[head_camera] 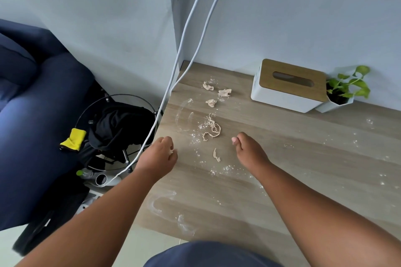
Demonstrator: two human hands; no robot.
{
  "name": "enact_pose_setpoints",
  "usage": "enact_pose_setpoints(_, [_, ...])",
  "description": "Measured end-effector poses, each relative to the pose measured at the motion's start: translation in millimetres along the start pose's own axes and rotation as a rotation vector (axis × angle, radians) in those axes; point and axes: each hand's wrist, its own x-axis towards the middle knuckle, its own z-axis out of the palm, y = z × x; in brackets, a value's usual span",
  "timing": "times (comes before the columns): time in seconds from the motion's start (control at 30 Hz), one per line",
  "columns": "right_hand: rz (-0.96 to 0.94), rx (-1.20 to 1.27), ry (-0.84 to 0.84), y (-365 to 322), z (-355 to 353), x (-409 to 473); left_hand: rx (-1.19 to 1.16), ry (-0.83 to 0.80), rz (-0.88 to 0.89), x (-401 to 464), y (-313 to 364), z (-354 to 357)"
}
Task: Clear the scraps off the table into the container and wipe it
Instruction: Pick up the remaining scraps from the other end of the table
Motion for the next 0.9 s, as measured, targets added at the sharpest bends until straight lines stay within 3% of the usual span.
enact_pose_setpoints(0.4, [-0.226, -0.166, -0.109, -5, 14, -1, -0.028, -0.166, -0.03, -15, -15, -2])
enact_pose_setpoints(0.7, [-0.286, -0.311, -0.127, 4, 26, 12, -0.056, -0.154, -0.013, -3, -13, -6])
enact_pose_setpoints(0.9, [-0.256, -0.367, -0.041, -3, 31, 23, -0.084, -0.087, -0.003, 23, -7, -18])
